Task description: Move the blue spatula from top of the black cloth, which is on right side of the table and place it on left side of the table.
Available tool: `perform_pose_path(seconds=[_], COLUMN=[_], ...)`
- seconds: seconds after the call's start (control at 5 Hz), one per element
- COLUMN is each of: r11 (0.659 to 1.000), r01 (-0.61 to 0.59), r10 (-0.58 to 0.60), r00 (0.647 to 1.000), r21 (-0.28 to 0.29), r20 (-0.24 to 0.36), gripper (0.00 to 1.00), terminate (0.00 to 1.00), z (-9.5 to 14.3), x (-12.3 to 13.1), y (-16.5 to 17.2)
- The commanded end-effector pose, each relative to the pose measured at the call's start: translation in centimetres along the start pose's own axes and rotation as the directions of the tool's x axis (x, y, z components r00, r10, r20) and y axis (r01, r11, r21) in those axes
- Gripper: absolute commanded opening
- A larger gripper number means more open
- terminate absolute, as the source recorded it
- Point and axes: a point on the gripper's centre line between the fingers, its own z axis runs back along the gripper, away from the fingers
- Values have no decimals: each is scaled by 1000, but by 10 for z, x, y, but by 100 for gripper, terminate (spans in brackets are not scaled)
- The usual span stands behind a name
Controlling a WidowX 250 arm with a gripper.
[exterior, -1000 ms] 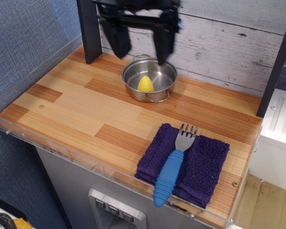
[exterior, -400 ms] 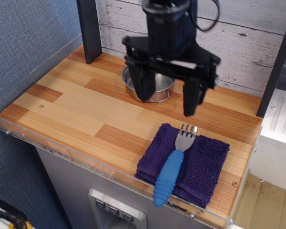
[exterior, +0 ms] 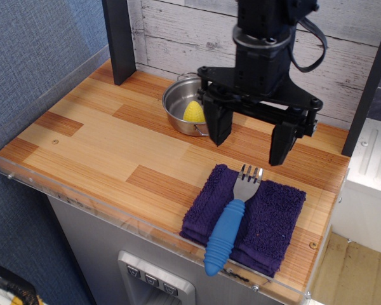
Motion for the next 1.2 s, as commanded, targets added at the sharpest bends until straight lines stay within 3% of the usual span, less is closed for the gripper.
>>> perform_pose_path(seconds=[0.0, 0.2, 0.4, 1.0], r11=[1000, 1000, 1000, 998], r01=[15, 28, 29, 55], r10=[-15, -28, -29, -55], r00=[1000, 1000, 999, 998], r21=[17, 12, 4, 22], r20=[20, 1, 23, 0], gripper=[100, 100, 100, 100], terminate=[0, 0, 0, 0], z=[-17, -23, -13, -26], x=[32, 25, 11, -19], y=[-7, -9, -10, -12])
